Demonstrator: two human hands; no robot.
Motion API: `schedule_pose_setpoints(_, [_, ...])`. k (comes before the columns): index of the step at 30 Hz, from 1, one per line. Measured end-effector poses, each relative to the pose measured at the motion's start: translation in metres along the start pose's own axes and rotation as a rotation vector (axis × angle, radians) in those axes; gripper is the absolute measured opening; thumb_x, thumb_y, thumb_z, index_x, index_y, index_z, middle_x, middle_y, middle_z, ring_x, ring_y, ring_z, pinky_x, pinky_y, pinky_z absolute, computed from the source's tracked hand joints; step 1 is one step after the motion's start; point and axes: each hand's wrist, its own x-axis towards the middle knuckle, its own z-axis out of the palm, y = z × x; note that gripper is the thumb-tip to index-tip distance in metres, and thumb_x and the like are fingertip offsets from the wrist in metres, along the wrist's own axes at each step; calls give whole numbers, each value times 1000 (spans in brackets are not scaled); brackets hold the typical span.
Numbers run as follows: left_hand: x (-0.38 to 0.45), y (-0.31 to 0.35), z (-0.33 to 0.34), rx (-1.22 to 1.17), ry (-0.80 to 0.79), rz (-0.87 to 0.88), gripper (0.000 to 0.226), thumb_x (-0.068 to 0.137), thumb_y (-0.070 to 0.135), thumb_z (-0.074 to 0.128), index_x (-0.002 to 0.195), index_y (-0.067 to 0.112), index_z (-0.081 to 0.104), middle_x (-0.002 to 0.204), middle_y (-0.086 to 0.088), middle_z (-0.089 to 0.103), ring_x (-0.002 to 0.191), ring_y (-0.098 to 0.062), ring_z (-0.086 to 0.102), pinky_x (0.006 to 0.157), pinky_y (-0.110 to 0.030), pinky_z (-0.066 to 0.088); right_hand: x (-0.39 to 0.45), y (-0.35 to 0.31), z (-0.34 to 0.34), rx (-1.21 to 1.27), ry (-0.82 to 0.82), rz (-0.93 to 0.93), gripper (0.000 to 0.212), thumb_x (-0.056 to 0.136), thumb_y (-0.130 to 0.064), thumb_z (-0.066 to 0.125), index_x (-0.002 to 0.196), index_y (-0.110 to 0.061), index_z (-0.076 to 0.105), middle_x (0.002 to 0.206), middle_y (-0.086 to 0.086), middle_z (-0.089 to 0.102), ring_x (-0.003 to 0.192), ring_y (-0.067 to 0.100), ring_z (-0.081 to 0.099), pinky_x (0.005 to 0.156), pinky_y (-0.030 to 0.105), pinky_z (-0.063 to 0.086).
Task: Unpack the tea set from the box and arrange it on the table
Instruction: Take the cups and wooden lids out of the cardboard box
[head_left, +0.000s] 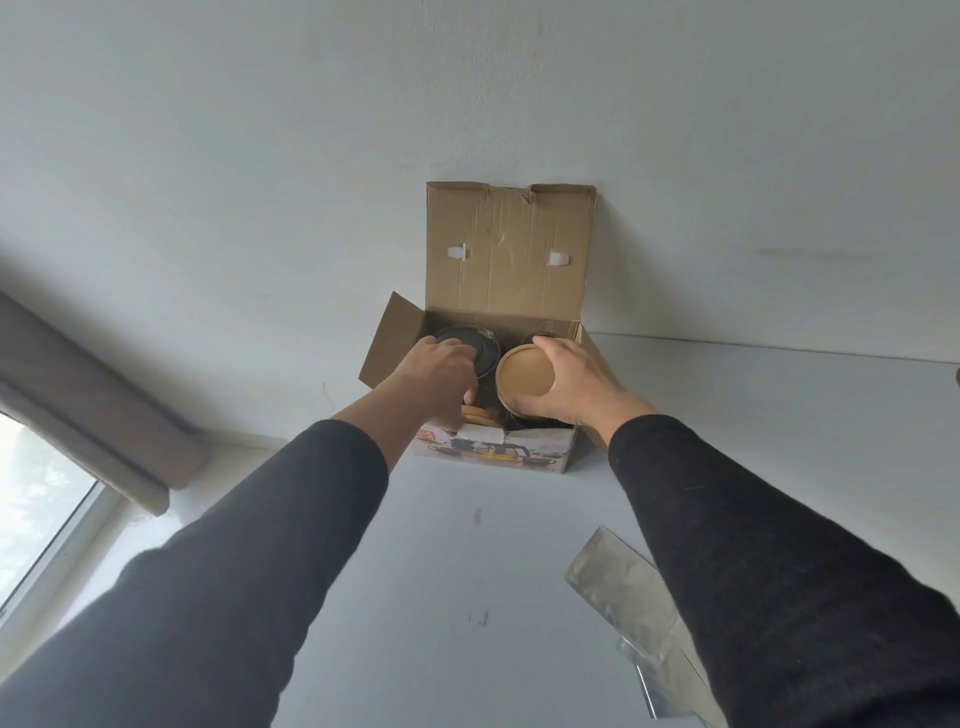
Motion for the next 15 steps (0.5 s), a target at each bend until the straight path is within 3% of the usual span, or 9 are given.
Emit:
schedule_pose_setpoints(6, [-5, -6, 7, -34, 41, 21, 32, 80, 45, 66, 111, 35, 68, 106, 8, 49, 108, -12, 44, 87, -26, 37, 1, 1, 4, -49, 17, -9, 97, 71, -51, 73, 148, -20, 23, 150, 3, 28, 134, 24, 33, 105, 40, 36])
schedule_pose_setpoints(15, [-1, 3, 14, 60, 60, -7, 33, 82, 35, 68, 115, 31, 67, 113, 3, 49, 107, -15, 43, 83, -26, 38, 2, 2, 5, -84, -43, 10, 109, 68, -54, 76, 150, -18, 13, 155, 3, 16, 140, 26, 24, 108, 42, 32])
